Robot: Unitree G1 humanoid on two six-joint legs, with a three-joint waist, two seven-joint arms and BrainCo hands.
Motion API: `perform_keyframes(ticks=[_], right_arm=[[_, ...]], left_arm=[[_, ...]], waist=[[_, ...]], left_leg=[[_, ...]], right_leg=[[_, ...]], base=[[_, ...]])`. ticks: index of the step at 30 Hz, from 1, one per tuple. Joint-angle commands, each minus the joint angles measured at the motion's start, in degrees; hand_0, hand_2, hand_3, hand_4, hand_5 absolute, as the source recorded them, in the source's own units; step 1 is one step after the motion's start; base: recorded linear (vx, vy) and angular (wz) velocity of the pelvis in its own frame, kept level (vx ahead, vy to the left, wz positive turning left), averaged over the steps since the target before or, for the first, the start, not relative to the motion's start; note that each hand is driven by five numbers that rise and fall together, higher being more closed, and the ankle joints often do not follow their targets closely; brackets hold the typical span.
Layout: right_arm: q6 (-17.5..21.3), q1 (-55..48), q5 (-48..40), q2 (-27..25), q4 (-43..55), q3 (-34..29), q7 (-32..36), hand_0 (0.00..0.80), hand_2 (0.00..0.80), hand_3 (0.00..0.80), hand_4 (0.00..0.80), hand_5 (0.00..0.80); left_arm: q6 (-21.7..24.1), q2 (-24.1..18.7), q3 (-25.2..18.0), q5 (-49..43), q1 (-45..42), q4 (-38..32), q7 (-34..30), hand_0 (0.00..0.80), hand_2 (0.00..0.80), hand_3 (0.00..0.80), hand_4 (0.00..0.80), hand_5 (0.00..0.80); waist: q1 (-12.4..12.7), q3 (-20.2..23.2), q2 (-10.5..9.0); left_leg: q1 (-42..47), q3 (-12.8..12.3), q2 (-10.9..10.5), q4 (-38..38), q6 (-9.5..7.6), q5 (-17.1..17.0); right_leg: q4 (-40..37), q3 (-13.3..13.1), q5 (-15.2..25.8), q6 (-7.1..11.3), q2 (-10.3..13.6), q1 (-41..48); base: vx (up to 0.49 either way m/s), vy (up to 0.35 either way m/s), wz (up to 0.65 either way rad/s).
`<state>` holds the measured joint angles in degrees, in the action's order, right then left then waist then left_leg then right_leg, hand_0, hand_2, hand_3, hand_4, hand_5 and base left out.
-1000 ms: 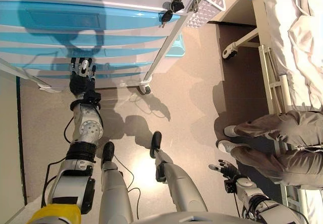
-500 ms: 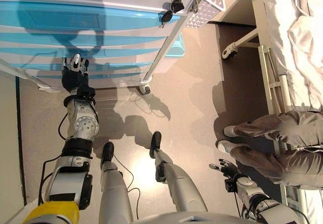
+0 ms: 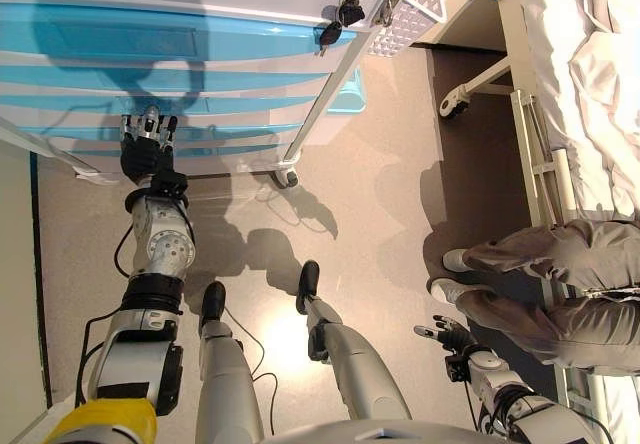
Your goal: Open the drawer and pick up the medicine
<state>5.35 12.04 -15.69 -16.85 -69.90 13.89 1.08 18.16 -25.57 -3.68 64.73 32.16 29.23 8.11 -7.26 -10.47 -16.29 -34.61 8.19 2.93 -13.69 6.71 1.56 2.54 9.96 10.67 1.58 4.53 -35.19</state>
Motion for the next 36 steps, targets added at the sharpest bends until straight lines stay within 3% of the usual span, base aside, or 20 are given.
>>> perform_keyframes(ticks=[1,17,36], right_arm=[[-0.82,-0.69,1.1,-3.18,-1.37,0.67,0.22,0.0,0.0,0.0,0.0,0.0],[-0.9,-0.74,1.33,-2.96,-1.38,0.47,0.27,0.0,0.0,0.0,0.0,0.0],[-0.84,-1.87,1.65,-2.91,-0.39,-0.17,0.63,0.0,0.0,0.0,0.0,0.0]], left_arm=[[5.79,-5.7,-0.51,-4.81,8.38,-8.07,-4.39,0.8,0.8,0.8,0.8,0.8],[5.61,-5.27,-0.96,-5.42,7.19,-9.59,-4.53,0.8,0.8,0.8,0.8,0.8],[4.09,-1.13,-0.71,-4.25,2.64,-10.14,-6.63,0.8,0.8,0.8,0.8,0.8]], waist=[[0.63,2.78,0.33],[0.83,2.89,0.71],[2.57,1.21,1.43]], left_leg=[[-2.28,0.73,-2.78,1.67,-4.72,-2.05],[-2.54,0.72,-2.78,1.23,-4.74,-1.98],[-2.18,1.76,-3.36,-1.44,-4.42,-1.66]], right_leg=[[7.86,1.69,-6.17,4.46,-0.59,1.66],[8.38,1.69,-6.38,4.38,-0.49,1.61],[13.73,2.92,-9.27,3.29,-0.18,1.25]], base=[[0.0,0.0,0.0],[0.0,0.0,0.0],[-0.014,-0.012,0.01]])
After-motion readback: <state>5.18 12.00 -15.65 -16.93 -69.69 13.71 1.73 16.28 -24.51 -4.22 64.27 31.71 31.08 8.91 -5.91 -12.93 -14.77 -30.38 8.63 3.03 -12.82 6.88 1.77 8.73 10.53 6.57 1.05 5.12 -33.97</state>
